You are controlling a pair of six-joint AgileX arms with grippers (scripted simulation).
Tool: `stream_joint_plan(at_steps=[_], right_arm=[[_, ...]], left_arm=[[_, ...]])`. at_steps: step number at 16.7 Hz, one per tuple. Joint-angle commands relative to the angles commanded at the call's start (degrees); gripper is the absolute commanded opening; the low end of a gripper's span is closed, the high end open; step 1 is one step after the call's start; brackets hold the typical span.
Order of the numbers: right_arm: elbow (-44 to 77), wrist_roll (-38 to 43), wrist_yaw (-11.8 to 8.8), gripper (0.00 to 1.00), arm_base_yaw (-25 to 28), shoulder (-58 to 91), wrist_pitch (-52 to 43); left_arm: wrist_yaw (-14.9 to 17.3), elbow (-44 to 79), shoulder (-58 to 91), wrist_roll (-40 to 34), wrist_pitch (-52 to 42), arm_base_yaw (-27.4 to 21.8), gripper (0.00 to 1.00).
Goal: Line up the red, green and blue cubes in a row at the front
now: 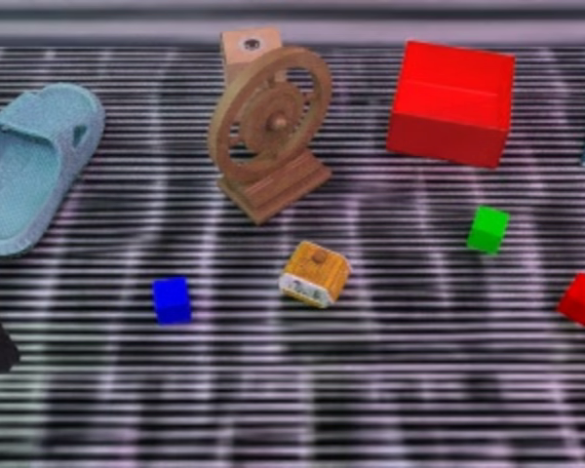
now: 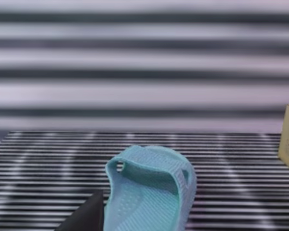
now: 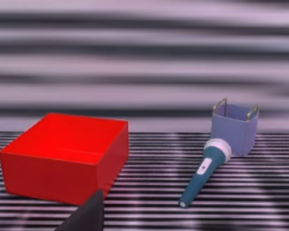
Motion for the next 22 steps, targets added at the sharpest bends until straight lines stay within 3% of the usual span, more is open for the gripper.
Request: stream_joint_plan(at_steps=[4, 8, 22], right_arm=[[1.7, -1.0, -0.1, 1.0, 0.2, 1.8, -1.2], [11.3, -6.3, -0.2, 1.0, 1.0, 12.7, -8.0], [61.3, -36.7, 0.4, 1.0, 5.4, 90.8, -47.6]], left_arm=[[0.0, 0.0, 0.0, 0.0, 0.0, 0.0, 1.0], [0.0, 0.0, 0.0, 0.0, 0.0, 0.0, 1.0], [0.0, 0.0, 0.0, 0.0, 0.0, 0.0, 1.0]])
